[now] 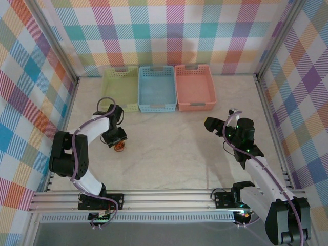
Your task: Untangle the cables
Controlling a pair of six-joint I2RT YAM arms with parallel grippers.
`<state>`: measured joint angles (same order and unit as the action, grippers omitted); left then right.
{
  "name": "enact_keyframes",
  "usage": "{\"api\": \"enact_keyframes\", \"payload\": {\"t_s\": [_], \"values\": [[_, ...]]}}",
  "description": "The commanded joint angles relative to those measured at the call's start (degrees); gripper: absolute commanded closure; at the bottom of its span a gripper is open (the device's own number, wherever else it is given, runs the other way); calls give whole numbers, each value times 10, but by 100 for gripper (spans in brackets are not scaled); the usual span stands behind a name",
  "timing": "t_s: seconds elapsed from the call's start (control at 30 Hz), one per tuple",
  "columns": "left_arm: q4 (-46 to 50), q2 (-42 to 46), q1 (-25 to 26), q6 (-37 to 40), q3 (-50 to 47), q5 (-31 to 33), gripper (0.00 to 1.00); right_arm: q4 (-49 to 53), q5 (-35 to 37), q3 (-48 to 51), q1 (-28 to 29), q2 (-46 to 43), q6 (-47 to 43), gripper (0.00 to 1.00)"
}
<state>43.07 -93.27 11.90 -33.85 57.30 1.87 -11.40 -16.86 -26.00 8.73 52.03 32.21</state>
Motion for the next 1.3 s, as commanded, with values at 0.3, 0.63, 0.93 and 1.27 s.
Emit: {"api": "enact_keyframes", "payload": {"t_s": [0.3,0.63,0.93,1.27], "values": [[-39,-77,258,-76,112,-36,52,-12,17,4,6,5,-6,13],[-30,-122,313,-78,177,-15,37,-10,22,3,6,9,-11,13],[-11,-9,314,-54,161,29,22,-5,18,-1,7,11,-14,13],[-46,210,300,-34,18,14,29,68,-87,-61,22,40,-22,18]]}}
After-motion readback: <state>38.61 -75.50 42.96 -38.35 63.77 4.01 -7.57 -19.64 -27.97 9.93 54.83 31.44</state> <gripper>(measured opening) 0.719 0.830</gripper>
